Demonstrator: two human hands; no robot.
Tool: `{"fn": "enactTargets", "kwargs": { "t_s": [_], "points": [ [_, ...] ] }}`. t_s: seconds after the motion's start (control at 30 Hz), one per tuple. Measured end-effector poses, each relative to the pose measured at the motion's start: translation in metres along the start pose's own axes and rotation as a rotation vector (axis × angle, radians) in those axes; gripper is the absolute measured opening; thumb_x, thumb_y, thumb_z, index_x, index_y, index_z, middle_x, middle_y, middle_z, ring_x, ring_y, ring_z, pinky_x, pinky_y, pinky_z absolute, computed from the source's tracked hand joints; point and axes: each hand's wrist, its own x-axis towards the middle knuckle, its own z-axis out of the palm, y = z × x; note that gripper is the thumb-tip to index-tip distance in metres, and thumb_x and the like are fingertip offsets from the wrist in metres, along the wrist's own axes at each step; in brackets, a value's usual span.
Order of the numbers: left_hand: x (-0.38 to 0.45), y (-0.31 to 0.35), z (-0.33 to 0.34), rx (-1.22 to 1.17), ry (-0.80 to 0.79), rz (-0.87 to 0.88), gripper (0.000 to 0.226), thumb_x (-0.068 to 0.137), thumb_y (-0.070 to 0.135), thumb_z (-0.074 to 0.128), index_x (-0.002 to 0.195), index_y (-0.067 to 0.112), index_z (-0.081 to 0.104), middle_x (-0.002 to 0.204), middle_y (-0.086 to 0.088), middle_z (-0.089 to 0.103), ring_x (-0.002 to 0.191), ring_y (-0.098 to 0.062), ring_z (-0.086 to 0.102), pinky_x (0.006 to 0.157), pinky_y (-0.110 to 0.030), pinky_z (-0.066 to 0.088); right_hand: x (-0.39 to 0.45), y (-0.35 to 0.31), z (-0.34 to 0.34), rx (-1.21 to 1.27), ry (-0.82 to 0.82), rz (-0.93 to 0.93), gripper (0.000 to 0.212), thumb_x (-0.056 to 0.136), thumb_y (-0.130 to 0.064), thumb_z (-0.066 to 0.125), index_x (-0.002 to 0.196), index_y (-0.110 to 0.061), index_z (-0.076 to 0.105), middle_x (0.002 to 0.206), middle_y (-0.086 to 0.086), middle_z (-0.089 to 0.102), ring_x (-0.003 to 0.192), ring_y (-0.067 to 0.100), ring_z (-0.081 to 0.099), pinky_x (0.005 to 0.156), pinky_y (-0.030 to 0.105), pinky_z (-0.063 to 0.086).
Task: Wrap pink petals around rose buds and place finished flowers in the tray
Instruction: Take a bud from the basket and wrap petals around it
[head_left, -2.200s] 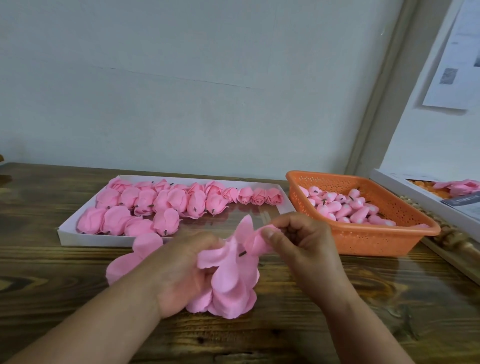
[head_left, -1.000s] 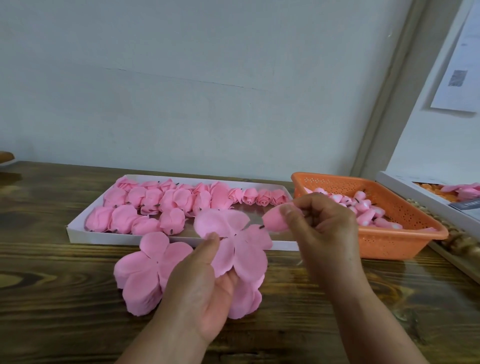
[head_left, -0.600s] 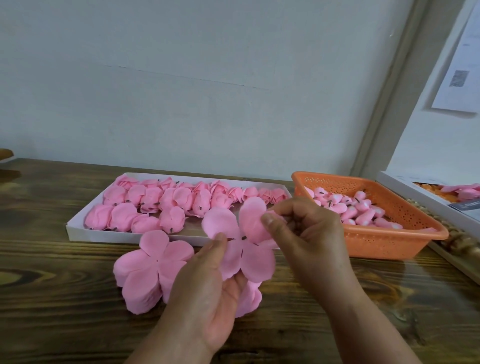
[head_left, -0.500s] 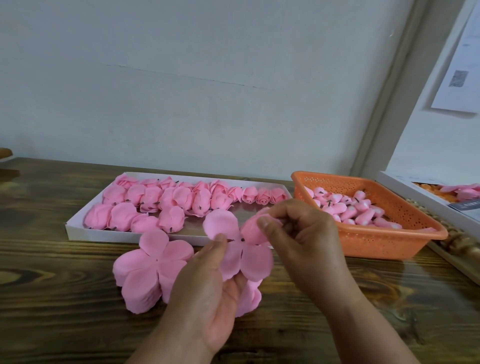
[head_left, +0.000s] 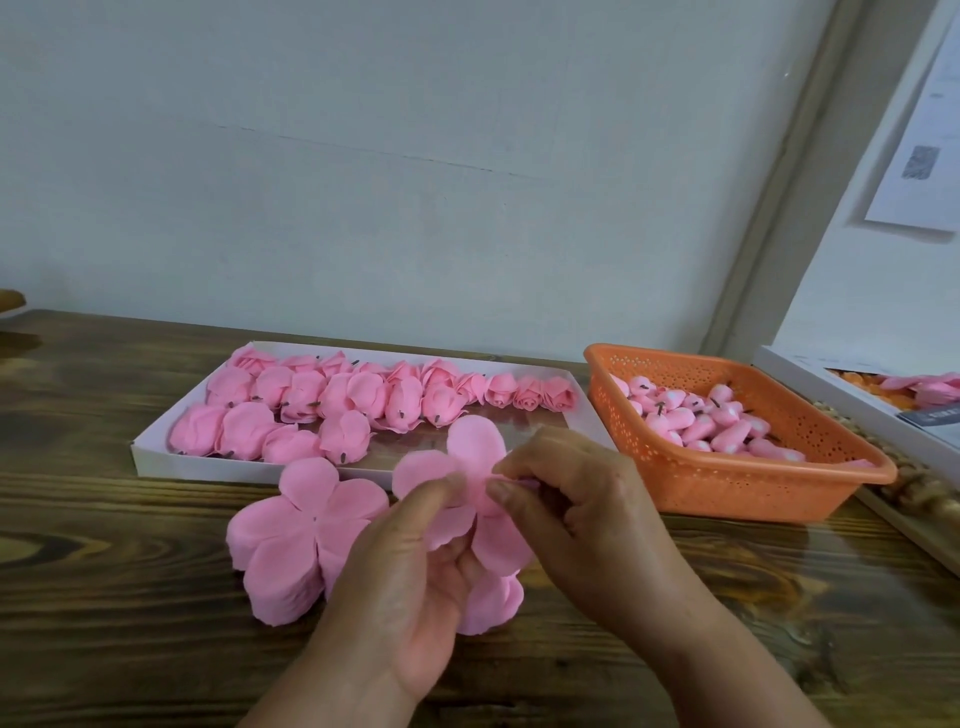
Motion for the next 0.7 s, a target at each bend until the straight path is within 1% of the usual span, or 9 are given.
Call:
{"fn": "enactTargets", "kwargs": {
  "t_s": [0.07,0.13,0.17,0.23,0.3,0.37,0.47,0.6,0.7],
  "points": [
    [0.0006,0.0041,-0.0008,0.039,0.042,-0.032,0.028,0.053,0.009,0.068,0.078,-0.003,0.073,0.068,-0.017,0.068,0.053,-0.020,0.067,0.046,-0.029,0.055,-0.0004,-0.0013,-0.0029,-0.014,-0.037,-0.029,0.009,0.081,-0.013,0.063,0.073,-0.009,0.066,0.069,-0.005,0.055,0.062,0.009,0.051,0.052,0.031,0.045],
    [0.0002,0.0084,0.0009,0.097,0.062,-0.053,0.015,0.048,0.004,0.069,0.062,0.000,0.074,0.063,-0.015,0.068,0.050,-0.019,0.066,0.044,-0.027,0.053,-0.0006,-0.0024,-0.0046,-0.030,-0.065,-0.053,0.008,0.081,-0.012,0.063,0.073,-0.009,0.066,0.069,-0.005,0.055,0.062,0.009,0.051,0.051,0.032,0.045],
    [0.0007,0.0092,0.0020,0.121,0.081,-0.058,0.010,0.053,-0.001,0.069,0.062,-0.001,0.072,0.060,-0.014,0.067,0.048,-0.018,0.065,0.042,-0.026,0.052,-0.0007,-0.0030,-0.0049,-0.035,-0.074,-0.064,0.008,0.080,-0.012,0.064,0.073,-0.009,0.065,0.069,-0.005,0.055,0.061,0.009,0.051,0.050,0.032,0.045],
    [0.0020,0.0092,0.0024,0.146,0.139,-0.065,0.007,0.072,-0.009,0.064,0.074,-0.003,0.067,0.056,-0.011,0.065,0.045,-0.016,0.064,0.041,-0.024,0.051,-0.0008,-0.0041,-0.0051,-0.038,-0.085,-0.075,0.007,0.080,-0.012,0.064,0.073,-0.011,0.065,0.070,-0.007,0.055,0.061,0.006,0.051,0.050,0.029,0.045],
    [0.0029,0.0083,0.0021,0.165,0.194,-0.054,0.005,0.084,-0.003,0.062,0.086,-0.001,0.065,0.056,-0.009,0.066,0.046,-0.016,0.065,0.039,-0.024,0.050,-0.0010,-0.0052,-0.0046,-0.045,-0.094,-0.080,0.006,0.080,-0.012,0.064,0.074,-0.012,0.065,0.070,-0.008,0.056,0.061,0.005,0.051,0.050,0.029,0.045],
    [0.0028,0.0073,0.0016,0.203,0.214,-0.043,0.010,0.088,0.004,0.062,0.095,0.000,0.066,0.057,-0.008,0.066,0.047,-0.017,0.065,0.039,-0.024,0.049,-0.0015,-0.0058,-0.0035,-0.059,-0.101,-0.077,0.007,0.080,-0.014,0.063,0.073,-0.013,0.065,0.069,-0.006,0.056,0.061,0.007,0.051,0.050,0.033,0.045],
    [0.0017,0.0062,0.0015,0.261,0.157,-0.044,0.013,0.090,0.011,0.061,0.091,0.000,0.068,0.057,-0.009,0.065,0.048,-0.019,0.065,0.044,-0.029,0.054,-0.0021,-0.0050,-0.0008,-0.070,-0.124,-0.050,0.009,0.080,-0.015,0.062,0.072,-0.011,0.065,0.069,-0.005,0.056,0.061,0.010,0.052,0.051,0.037,0.046],
    [0.0005,0.0053,-0.0005,0.304,0.113,0.001,0.019,0.088,0.012,0.061,0.079,0.005,0.076,0.071,-0.013,0.071,0.058,-0.019,0.069,0.052,-0.033,0.056,-0.0003,-0.0023,0.0008,-0.045,-0.149,0.013,0.012,0.080,-0.017,0.059,0.072,-0.011,0.065,0.068,-0.007,0.054,0.062,0.009,0.051,0.053,0.036,0.045],
    [-0.0015,0.0058,0.0002,0.341,0.073,0.008,0.018,0.089,0.014,0.060,0.086,0.004,0.074,0.069,-0.011,0.069,0.057,-0.019,0.066,0.056,-0.033,0.054,-0.0001,-0.0021,0.0019,-0.035,-0.153,0.041,0.012,0.080,-0.016,0.059,0.071,-0.010,0.064,0.068,-0.006,0.056,0.062,0.010,0.052,0.055,0.037,0.046]
  ]
}}
